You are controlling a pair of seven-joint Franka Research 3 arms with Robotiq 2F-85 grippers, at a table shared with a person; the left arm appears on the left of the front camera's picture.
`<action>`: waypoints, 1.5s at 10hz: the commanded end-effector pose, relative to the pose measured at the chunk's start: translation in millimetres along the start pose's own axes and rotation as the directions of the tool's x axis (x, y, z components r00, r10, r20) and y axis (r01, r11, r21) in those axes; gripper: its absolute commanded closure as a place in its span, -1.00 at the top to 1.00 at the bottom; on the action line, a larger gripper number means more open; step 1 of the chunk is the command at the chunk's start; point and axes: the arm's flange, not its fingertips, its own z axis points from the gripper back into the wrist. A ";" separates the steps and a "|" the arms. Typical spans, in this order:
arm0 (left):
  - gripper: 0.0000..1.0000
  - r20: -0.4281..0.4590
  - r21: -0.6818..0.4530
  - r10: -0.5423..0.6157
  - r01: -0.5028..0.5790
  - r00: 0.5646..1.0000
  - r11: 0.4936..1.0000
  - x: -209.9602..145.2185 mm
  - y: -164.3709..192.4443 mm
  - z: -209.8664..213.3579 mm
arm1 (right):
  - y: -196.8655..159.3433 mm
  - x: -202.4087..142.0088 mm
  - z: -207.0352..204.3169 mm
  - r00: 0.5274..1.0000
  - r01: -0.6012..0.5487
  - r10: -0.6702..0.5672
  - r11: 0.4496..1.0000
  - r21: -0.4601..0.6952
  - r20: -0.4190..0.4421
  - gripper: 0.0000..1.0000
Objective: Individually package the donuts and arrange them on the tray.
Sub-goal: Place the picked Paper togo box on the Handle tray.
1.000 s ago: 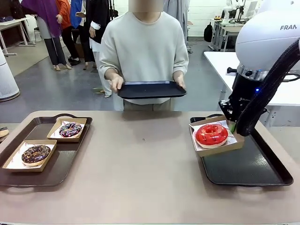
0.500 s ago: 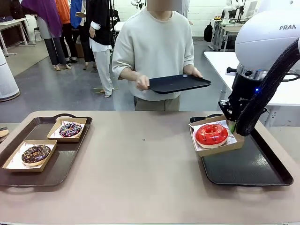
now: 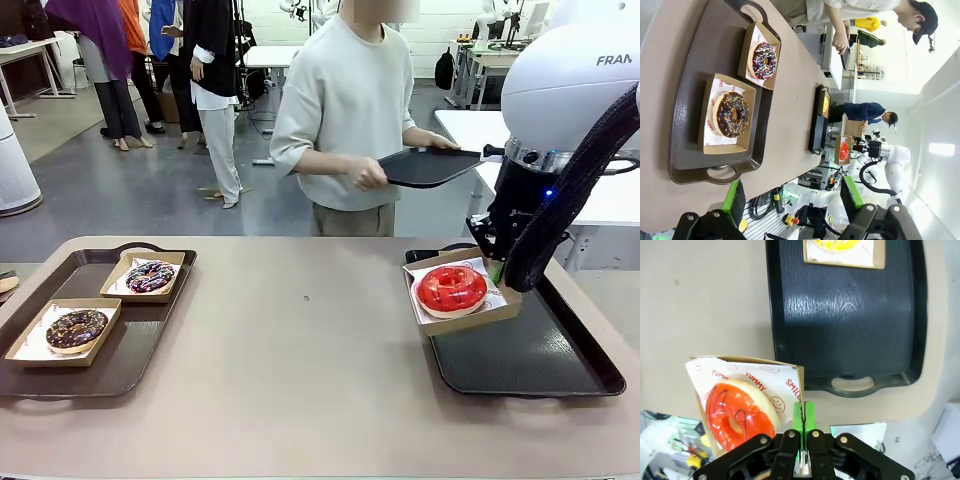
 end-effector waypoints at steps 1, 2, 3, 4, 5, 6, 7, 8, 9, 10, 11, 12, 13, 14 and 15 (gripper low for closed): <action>1.00 0.006 -0.005 0.005 -0.005 1.000 1.000 -1.1 -2.1 2.0 | -9.7 -19.4 -7.8 0.997 -0.075 0.075 0.997 -0.019 0.005 -0.96; 1.00 0.006 -0.005 0.005 -0.005 1.000 1.000 -1.1 -2.1 2.0 | -15.0 -23.4 -10.7 0.997 -0.076 0.077 0.996 -0.036 0.018 -0.96; 1.00 0.006 -0.005 0.005 -0.005 1.000 1.000 -1.1 -2.1 2.0 | -21.7 -26.8 -15.5 0.996 -0.083 0.083 0.996 -0.022 0.025 -0.96; 1.00 0.006 -0.005 0.005 -0.005 1.000 1.000 -1.1 -2.1 2.0 | -29.7 -28.0 -22.8 0.996 -0.080 0.080 0.997 -0.011 0.047 -0.96; 1.00 0.006 -0.005 0.005 -0.005 1.000 1.000 -1.1 -2.1 2.0 | -41.4 -26.6 -33.2 0.995 -0.061 0.062 0.998 -0.006 0.081 -0.96; 1.00 0.006 -0.005 0.005 -0.005 1.000 1.000 -1.1 -2.1 2.0 | -51.9 -24.6 -42.0 0.993 -0.036 0.037 0.999 -0.013 0.111 -0.96; 1.00 0.006 -0.005 0.005 -0.005 1.000 1.000 -1.1 -2.1 2.0 | -62.6 -21.6 -49.8 0.994 -0.012 0.012 1.000 0.003 0.110 -0.96; 1.00 0.006 -0.005 0.005 -0.005 1.000 1.000 -1.1 -2.1 2.0 | -72.2 -17.5 -56.2 0.993 0.015 -0.016 1.000 0.016 0.113 -0.96; 1.00 0.006 -0.005 0.005 -0.005 1.000 1.000 -1.1 -2.1 2.0 | -80.2 -12.6 -60.5 0.993 0.033 -0.035 0.999 0.025 0.113 -0.96; 1.00 0.006 -0.005 0.005 -0.005 1.000 1.000 -1.1 -2.1 2.0 | -87.9 -5.0 -63.7 0.993 0.049 -0.053 0.998 0.034 0.104 -0.96; 1.00 0.006 -0.005 0.005 -0.005 1.000 1.000 -1.1 -2.1 2.0 | -94.4 3.0 -66.2 0.993 0.059 -0.063 0.997 0.039 0.103 -0.96; 1.00 0.006 -0.005 0.005 -0.005 1.000 1.000 -1.1 -2.1 2.0 | -100.0 10.4 -70.4 0.993 0.061 -0.065 0.997 0.047 0.097 -0.96; 1.00 0.006 -0.005 0.005 -0.005 1.000 1.000 -1.1 -2.1 2.0 | -103.0 14.0 -74.6 0.994 0.059 -0.063 0.997 0.054 0.087 -0.96; 1.00 0.006 -0.005 0.005 -0.005 1.000 1.000 -1.1 -2.1 2.0 | -105.2 16.4 -79.3 0.995 0.058 -0.062 0.997 0.053 0.084 -0.96; 1.00 0.006 -0.005 0.005 -0.005 1.000 1.000 -1.1 -2.1 2.0 | -107.5 18.6 -83.9 0.994 0.067 -0.071 0.996 0.051 0.079 -0.96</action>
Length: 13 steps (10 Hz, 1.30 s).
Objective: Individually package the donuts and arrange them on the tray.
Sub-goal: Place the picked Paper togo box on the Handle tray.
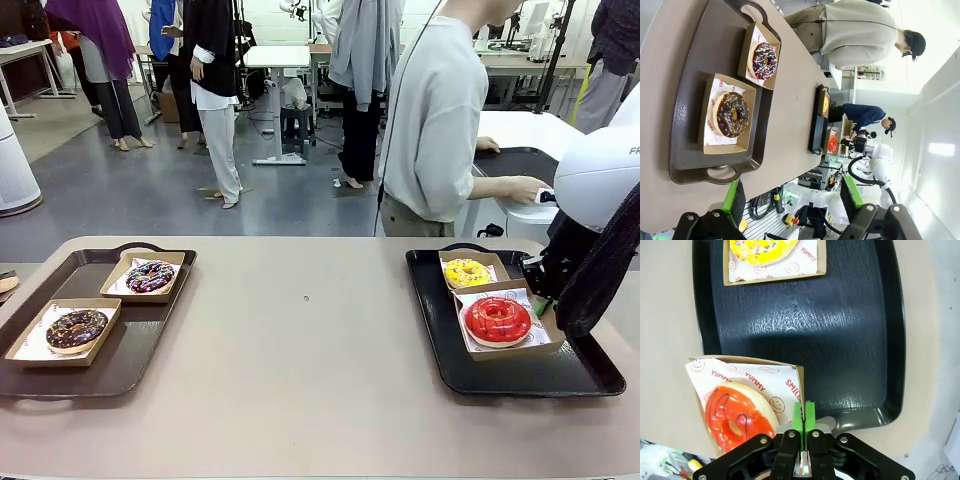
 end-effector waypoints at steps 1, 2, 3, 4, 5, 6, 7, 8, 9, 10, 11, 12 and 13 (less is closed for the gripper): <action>1.00 0.006 -0.005 0.005 -0.005 1.000 1.000 -1.2 -2.1 1.9 | -6.0 5.6 -9.4 1.000 -0.008 0.008 1.000 0.004 0.003 -0.96; 1.00 0.006 -0.005 0.005 -0.005 1.000 1.000 -1.2 -2.1 1.9 | -6.4 6.8 -11.9 1.000 -0.003 0.003 1.000 0.006 0.001 -0.96; 1.00 0.006 -0.005 0.005 -0.005 1.000 1.000 -1.2 -2.1 1.9 | -7.5 9.1 -15.4 1.000 0.006 -0.006 1.000 0.003 0.006 -0.96; 1.00 0.006 -0.005 0.005 -0.005 1.000 1.000 -1.2 -2.1 1.9 | -7.7 10.0 -18.9 1.000 0.006 -0.006 1.000 0.003 0.008 -0.96; 1.00 0.006 -0.005 0.005 -0.005 1.000 1.000 -1.2 -2.1 1.9 | -8.4 11.0 -22.0 1.000 0.009 -0.009 1.000 0.006 0.013 -0.96; 1.00 0.006 -0.005 0.005 -0.005 1.000 1.000 -1.2 -2.1 1.9 | -9.0 11.9 -25.9 1.000 0.009 -0.009 1.000 0.017 0.008 -0.96; 1.00 0.006 -0.005 0.005 -0.005 1.000 1.000 -1.2 -2.1 1.9 | -9.7 12.9 -31.9 1.000 0.008 -0.008 1.000 0.009 0.009 -0.96; 1.00 0.006 -0.005 0.005 -0.005 1.000 1.000 -1.2 -2.1 1.9 | -9.8 14.9 -38.7 1.000 0.015 -0.015 1.000 -0.005 0.015 -0.96; 1.00 0.006 -0.005 0.005 -0.005 1.000 1.000 -1.2 -2.1 1.9 | -8.1 17.5 -46.4 1.000 0.012 -0.011 0.999 -0.031 0.026 -0.96; 1.00 0.006 -0.005 0.005 -0.005 1.000 1.000 -1.2 -2.1 1.9 | -6.2 21.1 -53.6 1.000 0.011 -0.010 0.999 -0.040 0.017 -0.96; 1.00 0.006 -0.005 0.005 -0.005 1.000 1.000 -1.2 -2.1 1.9 | -3.8 25.5 -61.5 1.000 0.008 -0.008 0.999 -0.051 0.011 -0.96; 1.00 0.006 -0.005 0.005 -0.005 1.000 1.000 -1.2 -2.1 1.9 | -0.5 28.6 -68.6 1.000 0.000 0.001 0.998 -0.066 0.008 -0.96; 1.00 0.006 -0.005 0.005 -0.005 1.000 1.000 -1.2 -2.1 1.9 | 2.6 32.5 -75.8 1.000 -0.005 0.005 0.997 -0.073 0.004 -0.96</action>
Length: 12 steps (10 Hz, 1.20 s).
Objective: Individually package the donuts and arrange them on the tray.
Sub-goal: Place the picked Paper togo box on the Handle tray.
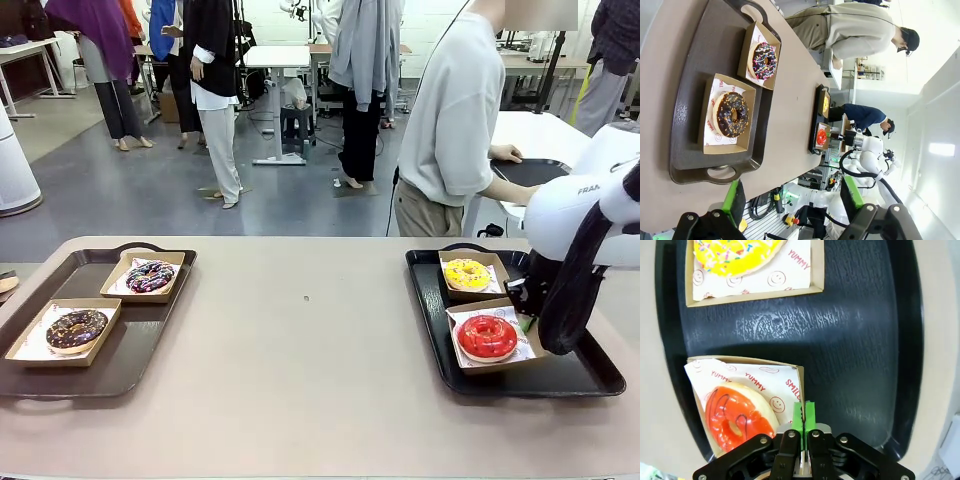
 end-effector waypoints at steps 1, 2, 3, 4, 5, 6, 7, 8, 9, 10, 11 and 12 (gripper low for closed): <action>1.00 0.006 -0.005 0.005 -0.005 1.000 1.000 -1.2 -2.1 1.8 | 7.8 11.1 -13.1 1.000 0.005 -0.005 0.999 -0.035 0.007 -0.96; 1.00 0.006 -0.005 0.005 -0.005 1.000 1.000 -1.2 -2.1 1.8 | 11.2 13.1 -18.4 1.000 -0.001 0.001 0.999 -0.035 0.004 -0.96; 1.00 0.006 -0.005 0.005 -0.005 1.000 1.000 -1.2 -2.1 1.8 | 13.7 14.3 -21.3 1.000 -0.004 0.004 0.999 -0.037 0.000 -0.96; 1.00 0.006 -0.005 0.005 -0.005 1.000 1.000 -1.2 -2.1 1.8 | 15.2 15.5 -20.9 1.000 0.005 -0.005 1.000 -0.026 0.003 -0.59; 1.00 0.006 -0.005 0.005 -0.005 1.000 1.000 -1.2 -2.1 1.8 | 15.7 15.7 -19.5 1.000 0.008 -0.008 1.000 -0.020 0.001 0.23; 1.00 0.006 -0.005 0.005 -0.005 1.000 1.000 -1.2 -2.1 1.8 | 15.5 15.4 -17.9 1.000 0.016 -0.016 1.000 -0.015 0.001 0.61; 1.00 0.006 -0.005 0.005 -0.005 1.000 1.000 -1.2 -2.1 1.8 | 14.3 14.8 -17.1 1.000 0.025 -0.025 1.000 -0.010 -0.001 1.00; 1.00 0.006 -0.005 0.005 -0.005 1.000 1.000 -1.2 -2.1 1.8 | 12.7 14.3 -16.3 0.999 0.034 -0.034 0.999 -0.005 -0.002 1.00; 1.00 0.006 -0.005 0.005 -0.005 1.000 1.000 -1.2 -2.1 1.8 | 11.8 13.7 -15.0 0.999 0.038 -0.038 0.999 -0.002 -0.002 1.00; 1.00 0.006 -0.005 0.005 -0.005 1.000 1.000 -1.2 -2.1 1.8 | 11.0 13.2 -13.3 0.999 0.043 -0.043 0.999 0.001 0.000 0.91; 1.00 0.006 -0.005 0.005 -0.005 1.000 1.000 -1.2 -2.1 1.8 | 10.2 13.0 -11.3 0.999 0.047 -0.047 0.999 0.006 0.002 1.00; 1.00 0.006 -0.005 0.005 -0.005 1.000 1.000 -1.2 -2.1 1.8 | 9.5 13.1 -10.2 0.999 0.051 -0.051 0.999 0.007 0.002 1.00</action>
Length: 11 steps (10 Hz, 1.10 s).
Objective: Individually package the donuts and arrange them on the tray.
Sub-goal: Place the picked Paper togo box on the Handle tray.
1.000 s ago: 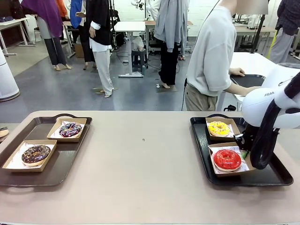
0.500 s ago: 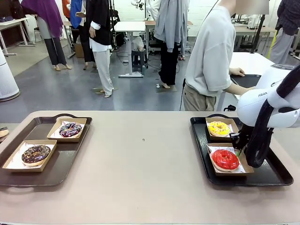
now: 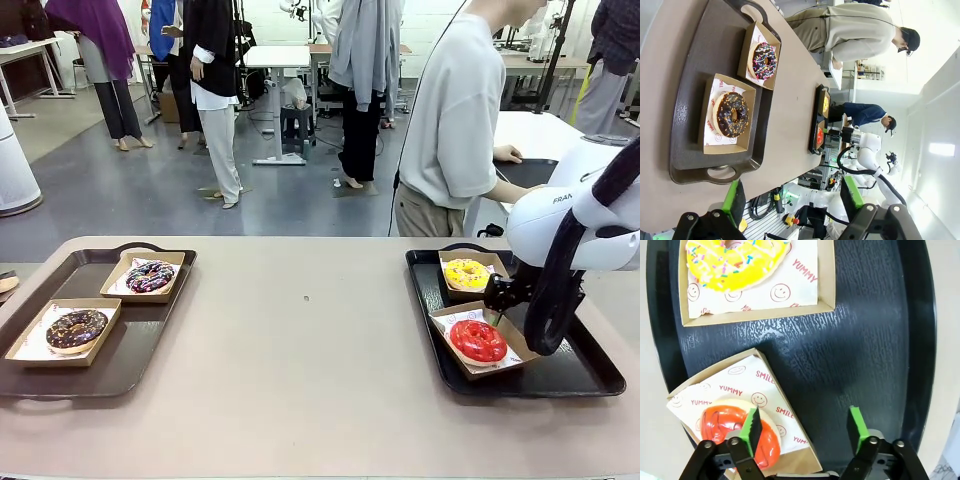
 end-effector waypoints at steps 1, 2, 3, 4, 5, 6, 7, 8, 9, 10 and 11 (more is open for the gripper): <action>1.00 0.006 -0.005 0.005 -0.005 1.000 1.000 -1.2 -2.1 1.8 | 0.1 -1.1 4.3 1.000 0.030 -0.030 0.999 0.015 0.001 1.00; 1.00 0.006 -0.005 0.005 -0.005 1.000 1.000 -1.2 -2.1 1.8 | -0.5 -0.6 6.8 0.999 0.039 -0.039 0.999 0.022 -0.004 0.97; 1.00 0.006 -0.005 0.005 -0.005 1.000 1.000 -1.2 -2.1 1.8 | -1.2 -0.9 11.5 0.999 0.049 -0.049 0.998 0.032 -0.016 0.97; 1.00 0.006 -0.005 0.005 -0.005 1.000 1.000 -1.2 -2.1 1.8 | 0.2 -5.0 20.4 0.998 0.053 -0.051 0.997 0.056 -0.038 0.97; 1.00 0.006 -0.005 0.005 -0.005 1.000 1.000 -1.2 -2.1 1.8 | 4.8 -15.0 39.6 0.996 0.060 -0.055 0.996 0.065 -0.071 0.97; 1.00 0.006 -0.005 0.005 -0.005 1.000 1.000 -1.2 -2.1 1.8 | 8.5 -28.0 68.2 0.992 0.073 -0.060 0.990 0.118 -0.113 0.97; 1.00 0.006 -0.005 0.005 -0.005 1.000 1.000 -1.2 -2.1 1.8 | 8.2 -40.5 104.4 0.987 0.106 -0.075 0.970 0.218 -0.145 0.97; 1.00 0.006 -0.005 0.005 -0.005 1.000 1.000 -1.2 -2.1 1.8 | 3.2 -51.3 140.0 0.986 0.117 -0.071 0.939 0.323 -0.152 0.97; 1.00 0.006 -0.005 0.005 -0.005 1.000 1.000 -1.2 -2.1 1.8 | -7.4 -58.0 175.3 0.987 0.133 -0.077 0.889 0.438 -0.142 0.97; 1.00 0.006 -0.005 0.005 -0.005 1.000 1.000 -1.2 -2.1 1.8 | -23.2 -58.5 201.8 0.988 0.145 -0.086 0.816 0.559 -0.131 0.97; 1.00 0.006 -0.005 0.005 -0.005 1.000 1.000 -1.2 -2.1 1.8 | -41.0 -57.2 222.1 0.989 0.145 -0.103 0.745 0.651 -0.103 0.97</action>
